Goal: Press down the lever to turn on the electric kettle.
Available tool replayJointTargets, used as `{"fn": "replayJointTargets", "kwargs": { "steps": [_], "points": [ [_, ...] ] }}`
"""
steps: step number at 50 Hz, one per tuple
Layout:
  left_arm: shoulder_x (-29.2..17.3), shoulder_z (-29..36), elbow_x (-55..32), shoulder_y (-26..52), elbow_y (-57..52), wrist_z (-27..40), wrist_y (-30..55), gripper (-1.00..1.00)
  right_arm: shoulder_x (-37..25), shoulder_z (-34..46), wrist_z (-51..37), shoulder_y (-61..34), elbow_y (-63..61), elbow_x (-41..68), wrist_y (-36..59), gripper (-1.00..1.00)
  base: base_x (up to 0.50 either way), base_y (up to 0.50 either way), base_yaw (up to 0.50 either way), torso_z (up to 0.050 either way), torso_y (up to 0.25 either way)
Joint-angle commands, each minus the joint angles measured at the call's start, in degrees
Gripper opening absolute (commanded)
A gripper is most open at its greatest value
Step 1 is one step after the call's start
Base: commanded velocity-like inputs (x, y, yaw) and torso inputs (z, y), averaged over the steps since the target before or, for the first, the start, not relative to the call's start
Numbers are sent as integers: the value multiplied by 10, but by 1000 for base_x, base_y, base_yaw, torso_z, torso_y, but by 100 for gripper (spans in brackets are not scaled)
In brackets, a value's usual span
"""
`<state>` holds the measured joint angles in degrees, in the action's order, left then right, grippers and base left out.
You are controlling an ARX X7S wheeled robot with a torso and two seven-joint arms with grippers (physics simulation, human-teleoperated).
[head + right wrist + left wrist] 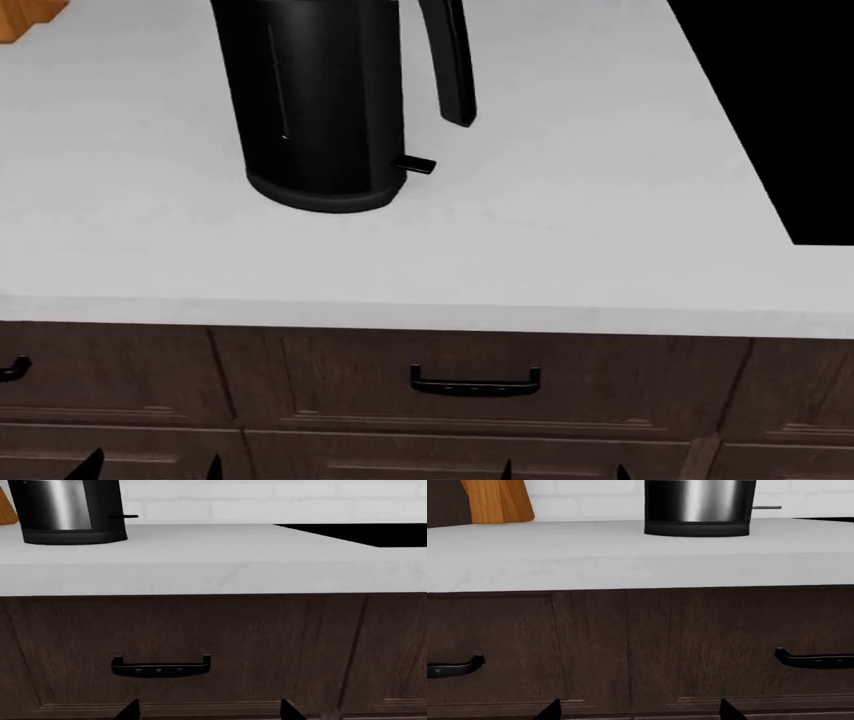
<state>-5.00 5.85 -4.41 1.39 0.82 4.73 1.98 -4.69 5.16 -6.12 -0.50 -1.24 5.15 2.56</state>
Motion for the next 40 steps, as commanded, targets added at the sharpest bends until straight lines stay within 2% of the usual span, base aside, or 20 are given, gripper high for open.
{"fn": "replayJointTargets", "kwargs": {
  "steps": [1,12,19,29,30,31,37,40],
  "points": [
    [-8,13,-4,2,5,6,2,100,-9,8,-8,-1,3,10,-3,100,0,500,0,0,0],
    [-17,22,-12,8,12,6,8,100,-16,14,-8,-9,17,23,0,100,0,500,0,0,0],
    [-19,22,-18,8,11,11,6,100,-23,31,-9,5,-7,14,-12,100,0,11,0,4,0],
    [-26,30,-16,3,-7,19,13,100,-30,38,-18,13,-31,11,-4,100,0,0,0,50,0],
    [-45,15,-45,24,-93,24,99,100,-40,9,-42,-5,-102,21,64,100,0,0,0,0,0],
    [-51,13,-52,32,-158,27,185,100,-46,13,-49,-7,-134,9,83,100,0,0,0,0,0],
    [-72,-30,-116,86,-284,35,341,100,-73,7,-52,-46,-271,16,224,100,0,0,0,0,0],
    [-75,-42,-131,99,-333,44,374,100,-81,7,-55,-59,-327,18,267,100,0,0,0,0,0]
  ]
}}
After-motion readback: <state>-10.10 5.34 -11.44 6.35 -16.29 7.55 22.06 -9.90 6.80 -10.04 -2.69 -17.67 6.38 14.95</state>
